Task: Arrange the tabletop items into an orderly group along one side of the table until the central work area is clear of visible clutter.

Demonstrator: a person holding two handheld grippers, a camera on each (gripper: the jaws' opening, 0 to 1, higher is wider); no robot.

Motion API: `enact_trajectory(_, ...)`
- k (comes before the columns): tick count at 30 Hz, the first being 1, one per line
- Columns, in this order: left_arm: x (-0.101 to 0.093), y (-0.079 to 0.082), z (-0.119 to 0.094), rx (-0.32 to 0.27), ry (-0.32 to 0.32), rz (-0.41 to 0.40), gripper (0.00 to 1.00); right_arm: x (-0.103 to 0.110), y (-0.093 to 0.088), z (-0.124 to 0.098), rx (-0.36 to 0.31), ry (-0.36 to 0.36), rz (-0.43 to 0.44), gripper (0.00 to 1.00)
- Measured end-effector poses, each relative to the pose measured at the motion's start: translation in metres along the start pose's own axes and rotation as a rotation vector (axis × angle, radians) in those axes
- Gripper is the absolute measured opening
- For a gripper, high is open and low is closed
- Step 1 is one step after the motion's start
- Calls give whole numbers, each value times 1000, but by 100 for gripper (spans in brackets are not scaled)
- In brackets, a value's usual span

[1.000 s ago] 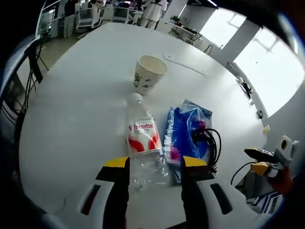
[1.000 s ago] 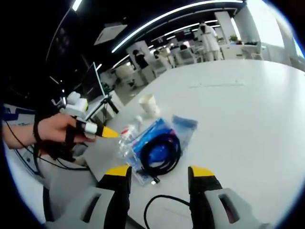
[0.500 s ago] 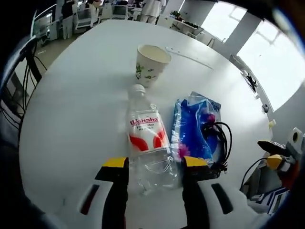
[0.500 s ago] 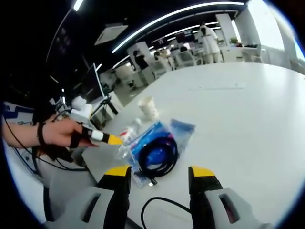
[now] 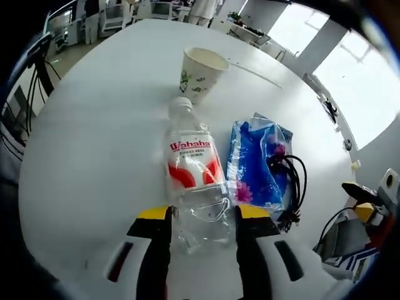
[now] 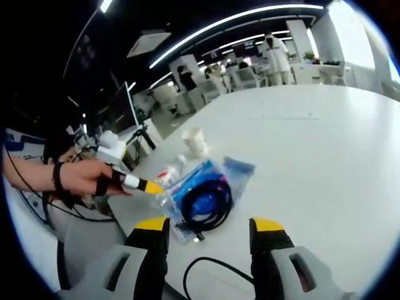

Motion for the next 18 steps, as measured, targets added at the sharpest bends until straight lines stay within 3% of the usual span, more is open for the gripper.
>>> enact_trajectory(18,17,-4,-18,-1,9,64,35,4,-1,3,1,2,9,51)
Point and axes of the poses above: the point that each gripper's makers call its tool centre point, and the gripper's own axes: z roughly forward along the fingers, x roughly to its left, y roughly out of its top, the point moved 3 cm from there along -z, roughly backward along the fingers, and after that the axes turned 15 degrees about -z, right-handed, at the moved point
